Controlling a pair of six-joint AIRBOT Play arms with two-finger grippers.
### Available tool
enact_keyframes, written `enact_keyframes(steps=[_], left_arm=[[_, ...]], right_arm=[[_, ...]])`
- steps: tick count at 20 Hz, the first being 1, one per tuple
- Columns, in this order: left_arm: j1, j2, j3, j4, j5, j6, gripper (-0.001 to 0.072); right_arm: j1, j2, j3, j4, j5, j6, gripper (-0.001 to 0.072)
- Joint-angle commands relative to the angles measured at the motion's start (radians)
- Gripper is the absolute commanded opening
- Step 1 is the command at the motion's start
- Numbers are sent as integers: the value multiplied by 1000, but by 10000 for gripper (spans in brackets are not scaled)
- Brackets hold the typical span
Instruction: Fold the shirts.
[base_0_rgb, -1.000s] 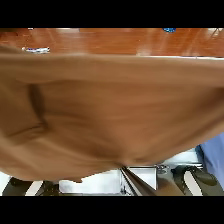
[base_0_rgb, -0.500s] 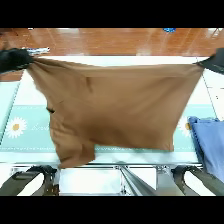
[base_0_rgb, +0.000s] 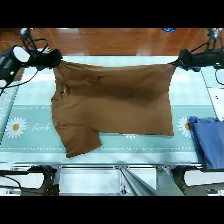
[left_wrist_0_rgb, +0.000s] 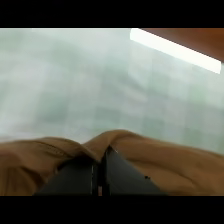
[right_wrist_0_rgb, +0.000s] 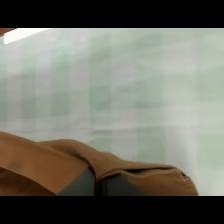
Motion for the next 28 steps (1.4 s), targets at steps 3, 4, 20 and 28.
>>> enact_keyframes(steps=[3,4,20,28], left_arm=[[37,-72,90,-45,-214,2,18],[49,-66,90,-45,-280,16,18],[132,-17,-98,-31,-756,232,510],[516,433,-696,-122,-637,230,509]], right_arm=[[-10,-81,32,10,6,-4,28],[-17,-79,33,11,44,-4,28],[-90,-12,-131,-173,367,25,416],[-224,478,-642,-82,177,-50,411]])
